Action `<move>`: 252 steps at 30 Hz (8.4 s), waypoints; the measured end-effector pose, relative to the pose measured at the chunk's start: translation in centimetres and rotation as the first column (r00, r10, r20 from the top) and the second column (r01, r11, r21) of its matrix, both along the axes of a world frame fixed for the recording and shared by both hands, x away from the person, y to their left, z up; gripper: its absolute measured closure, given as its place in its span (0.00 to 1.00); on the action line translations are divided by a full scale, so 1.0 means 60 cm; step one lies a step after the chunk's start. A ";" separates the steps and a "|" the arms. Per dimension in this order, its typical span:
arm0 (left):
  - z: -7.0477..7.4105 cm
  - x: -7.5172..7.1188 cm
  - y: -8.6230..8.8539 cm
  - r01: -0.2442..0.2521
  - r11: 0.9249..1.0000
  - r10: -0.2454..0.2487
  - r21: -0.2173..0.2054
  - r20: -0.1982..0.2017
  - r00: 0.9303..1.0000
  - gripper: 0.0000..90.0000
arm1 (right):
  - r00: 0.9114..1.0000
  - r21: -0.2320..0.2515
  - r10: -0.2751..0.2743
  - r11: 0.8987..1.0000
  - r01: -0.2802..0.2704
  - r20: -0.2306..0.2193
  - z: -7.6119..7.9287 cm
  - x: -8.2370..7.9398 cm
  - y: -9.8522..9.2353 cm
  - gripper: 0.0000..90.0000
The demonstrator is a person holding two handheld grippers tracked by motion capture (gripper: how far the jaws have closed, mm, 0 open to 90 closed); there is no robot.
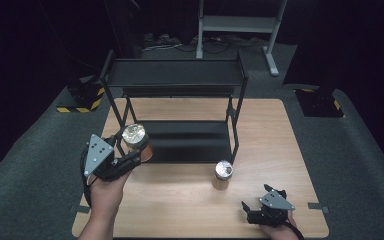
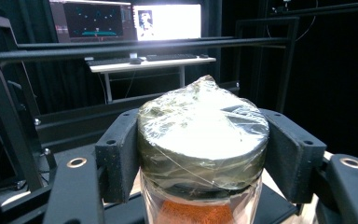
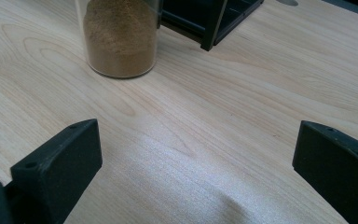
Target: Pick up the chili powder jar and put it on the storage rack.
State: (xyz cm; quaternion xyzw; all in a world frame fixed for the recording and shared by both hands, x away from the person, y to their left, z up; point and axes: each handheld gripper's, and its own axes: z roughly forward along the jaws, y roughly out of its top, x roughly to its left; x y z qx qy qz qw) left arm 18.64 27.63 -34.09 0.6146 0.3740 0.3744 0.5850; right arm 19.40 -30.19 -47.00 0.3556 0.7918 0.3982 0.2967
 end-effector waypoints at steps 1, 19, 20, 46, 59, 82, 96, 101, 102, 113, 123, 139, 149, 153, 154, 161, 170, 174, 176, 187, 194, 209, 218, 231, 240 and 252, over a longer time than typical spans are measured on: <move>0.004 0.002 0.001 0.000 1.000 0.000 0.000 0.003 1.000 0.38 | 1.000 0.000 0.000 1.000 0.000 0.000 0.000 0.000 0.000 0.00; 0.058 0.038 -0.011 0.005 1.000 -0.005 0.001 0.061 0.998 0.38 | 1.000 0.000 0.004 1.000 -0.004 -0.001 0.000 0.001 -0.001 0.01; 0.060 0.040 -0.013 0.004 1.000 -0.004 -0.001 0.064 0.998 0.38 | 1.000 0.000 0.005 1.000 -0.005 -0.002 0.000 0.001 -0.001 0.01; 0.117 0.089 -0.032 -0.012 0.999 0.016 -0.032 0.112 0.994 0.38 | 1.000 -0.003 0.014 1.000 -0.014 0.000 0.000 0.001 -0.002 0.01; 0.155 0.124 -0.036 -0.043 0.998 0.049 -0.047 0.124 0.991 0.38 | 1.000 0.002 0.017 1.000 -0.017 -0.001 0.000 0.002 -0.004 0.01; 0.179 0.191 -0.058 -0.104 0.993 0.108 -0.048 0.097 0.989 0.38 | 1.000 0.010 0.016 1.000 -0.016 0.000 -0.001 0.001 -0.006 0.01; 0.186 0.234 -0.070 -0.119 0.992 0.122 -0.040 0.092 0.988 0.38 | 1.000 0.013 0.022 1.000 -0.022 0.004 -0.002 0.001 -0.009 0.01; 0.182 0.245 -0.069 -0.131 0.990 0.136 -0.056 0.084 0.987 0.38 | 1.000 0.016 0.024 1.000 -0.024 0.004 -0.002 0.001 -0.010 0.01; 0.181 0.247 -0.071 -0.137 0.989 0.141 -0.052 0.083 0.987 0.38 | 1.000 0.017 0.025 1.000 -0.025 0.005 -0.002 0.001 -0.010 0.01; 0.178 0.264 -0.072 -0.153 0.987 0.156 -0.040 0.067 0.985 0.38 | 1.000 0.018 0.028 0.999 -0.028 0.009 -0.003 0.000 -0.011 0.01; 0.172 0.274 -0.075 -0.152 0.988 0.154 -0.033 0.054 0.987 0.38 | 1.000 0.023 0.028 0.999 -0.028 0.008 -0.003 0.000 -0.012 0.01; 0.170 0.277 -0.072 -0.147 0.988 0.149 -0.044 0.046 0.988 0.38 | 1.000 0.018 0.027 0.999 -0.027 0.009 -0.003 -0.001 -0.011 0.01; 0.168 0.276 -0.069 -0.152 0.987 0.155 -0.058 0.039 0.987 0.21 | 1.000 0.020 0.026 0.999 -0.026 0.008 -0.003 -0.001 -0.011 0.01; 0.170 0.273 -0.075 -0.174 0.984 0.176 -0.046 0.032 0.984 0.01 | 1.000 0.018 0.026 1.000 -0.026 0.009 -0.003 -0.001 -0.011 0.01; 0.169 0.272 -0.075 -0.174 0.984 0.175 -0.046 0.032 0.984 0.01 | 1.000 0.018 0.026 1.000 -0.026 0.009 -0.003 -0.001 -0.011 0.01; 0.168 0.258 -0.079 -0.191 0.981 0.192 -0.045 0.023 0.981 0.00 | 0.999 0.012 0.029 0.999 -0.029 0.013 -0.003 -0.002 -0.010 0.01; 0.155 0.226 -0.072 -0.183 0.983 0.183 -0.023 0.046 0.982 0.00 | 0.999 0.007 0.032 0.999 -0.032 0.017 -0.003 -0.003 -0.008 0.01; 0.148 0.208 -0.068 -0.175 0.984 0.176 -0.023 0.060 0.983 0.00 | 0.999 0.002 0.033 0.999 -0.033 0.017 -0.003 -0.003 -0.007 0.01; 0.145 0.200 -0.068 -0.177 0.984 0.178 -0.014 0.073 0.981 0.00 | 0.999 0.000 0.034 0.999 -0.034 0.019 -0.003 -0.003 -0.007 0.01; 0.125 0.148 -0.066 -0.169 0.985 0.170 -0.011 0.096 0.981 0.00 | 0.999 -0.002 0.036 0.999 -0.036 0.019 -0.003 -0.003 -0.007 0.01; 0.114 0.114 -0.073 -0.183 0.983 0.181 0.012 0.103 0.978 0.00 | 0.999 -0.008 0.039 0.999 -0.038 0.021 -0.003 -0.003 -0.006 0.01; 0.074 0.050 -0.065 -0.164 0.986 0.163 0.003 0.081 0.983 0.00 | 0.999 -0.013 0.046 0.999 -0.046 0.023 -0.003 -0.004 -0.006 0.01; 0.040 0.024 -0.064 -0.172 0.985 0.171 0.009 0.043 0.984 0.00 | 0.999 -0.014 0.046 0.999 -0.046 0.023 -0.003 -0.004 -0.005 0.01; -0.028 -0.014 -0.046 -0.179 0.983 0.180 0.033 -0.027 0.983 0.00 | 0.999 -0.006 0.043 0.999 -0.043 0.021 -0.003 -0.005 -0.007 0.01; -0.071 -0.030 -0.034 -0.180 0.983 0.182 0.034 -0.091 0.979 0.00 | 0.999 -0.009 0.042 0.999 -0.041 0.019 -0.003 -0.005 -0.006 0.01; -0.133 -0.042 -0.035 -0.164 0.982 0.180 0.091 -0.206 0.962 0.00 | 0.999 -0.011 0.044 0.999 -0.043 0.019 -0.003 -0.005 -0.006 0.01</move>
